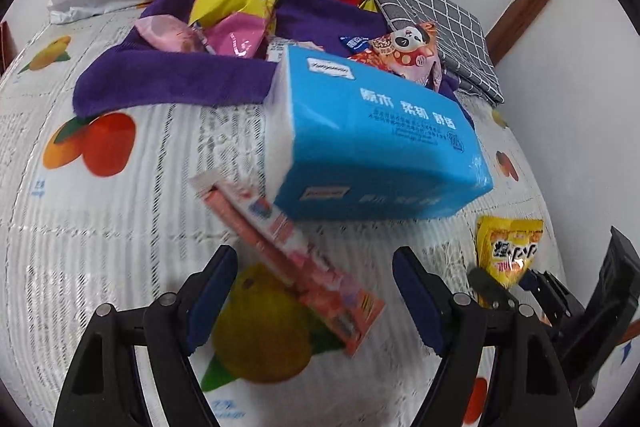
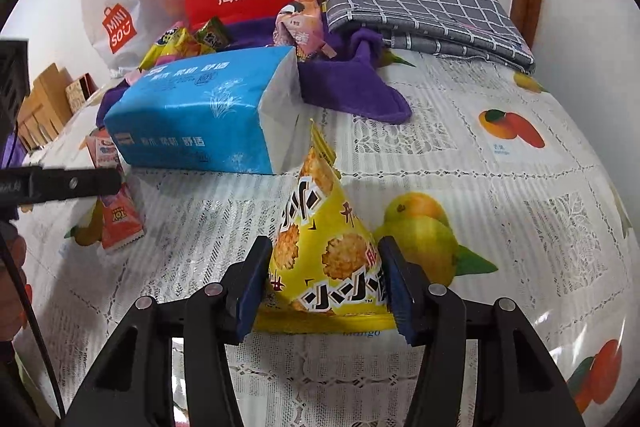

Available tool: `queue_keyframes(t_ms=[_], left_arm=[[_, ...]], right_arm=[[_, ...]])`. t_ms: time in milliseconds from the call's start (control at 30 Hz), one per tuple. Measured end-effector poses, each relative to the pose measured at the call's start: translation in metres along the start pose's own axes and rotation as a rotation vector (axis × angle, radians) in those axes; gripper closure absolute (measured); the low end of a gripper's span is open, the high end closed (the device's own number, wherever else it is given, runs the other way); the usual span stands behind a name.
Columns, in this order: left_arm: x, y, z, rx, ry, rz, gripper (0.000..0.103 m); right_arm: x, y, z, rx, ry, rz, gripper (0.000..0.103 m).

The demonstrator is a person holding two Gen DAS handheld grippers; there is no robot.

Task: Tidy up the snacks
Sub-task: 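Grasp the yellow triangular chip bag with the right gripper while the left grasps the pink stick snack, then carry the yellow chip bag and pink stick snack over the purple towel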

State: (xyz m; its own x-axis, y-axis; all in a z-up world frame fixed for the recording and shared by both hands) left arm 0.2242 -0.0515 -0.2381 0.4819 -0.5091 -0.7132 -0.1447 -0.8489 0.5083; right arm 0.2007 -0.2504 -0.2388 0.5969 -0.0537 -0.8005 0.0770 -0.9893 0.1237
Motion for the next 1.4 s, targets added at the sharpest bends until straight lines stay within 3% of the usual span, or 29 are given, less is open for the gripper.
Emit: queue_keyframes(t_ms=[33, 133, 200, 300, 533, 633, 733, 833, 867, 1000, 1400], left_arm=[[0.001, 0.001, -0.001, 0.007, 0.001, -0.013, 0.045], [0.004, 0.001, -0.002, 0.02, -0.006, -0.045, 0.068], [0.003, 0.002, -0.001, 0.031, -0.021, -0.02, 0.072], [-0.003, -0.001, 0.007, 0.042, -0.054, -0.002, 0.073], [-0.046, -0.038, 0.03, 0.048, -0.094, -0.121, 0.069], [-0.056, -0.052, 0.034, 0.031, -0.078, -0.159, 0.06], [-0.057, -0.054, 0.035, 0.037, -0.045, -0.179, 0.058], [-0.05, -0.048, 0.034, 0.061, -0.006, -0.204, 0.061], [-0.047, -0.044, 0.034, 0.084, 0.002, -0.208, 0.067], [-0.036, -0.021, 0.035, 0.135, -0.016, -0.123, 0.082], [-0.062, -0.001, 0.034, 0.157, 0.012, -0.064, 0.084]], right_arm=[[0.0, 0.0, 0.0, 0.0, 0.0, -0.001, 0.047], [0.0, 0.0, 0.0, 0.005, -0.001, -0.01, 0.047], [0.0, 0.001, 0.0, 0.007, -0.001, -0.012, 0.047], [0.0, 0.001, 0.0, 0.005, -0.001, -0.011, 0.047], [0.0, 0.0, 0.0, -0.003, -0.001, -0.002, 0.047], [0.0, 0.0, 0.0, -0.004, -0.001, -0.001, 0.047], [0.0, 0.0, 0.0, -0.005, -0.001, 0.0, 0.047], [0.0, 0.0, 0.0, -0.005, -0.001, -0.001, 0.047], [0.0, 0.0, 0.0, -0.005, -0.001, -0.001, 0.047], [0.0, 0.0, 0.0, -0.006, -0.001, -0.001, 0.047], [-0.001, 0.0, 0.0, -0.002, 0.002, 0.006, 0.05]])
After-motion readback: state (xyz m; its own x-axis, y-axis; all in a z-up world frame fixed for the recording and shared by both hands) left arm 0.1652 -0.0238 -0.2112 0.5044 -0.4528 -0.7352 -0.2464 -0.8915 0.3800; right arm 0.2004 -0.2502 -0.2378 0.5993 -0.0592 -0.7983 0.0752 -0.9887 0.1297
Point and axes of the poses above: each gripper's, at about its wrist camera, not at the fingertips, and x roughly the way its jaws point, y to its right, z to its underside, the point moved 8 cm from there along x, roughly the way its jaws point, and after that the axes turned 13 degrees about z, right-handed, at the moved point
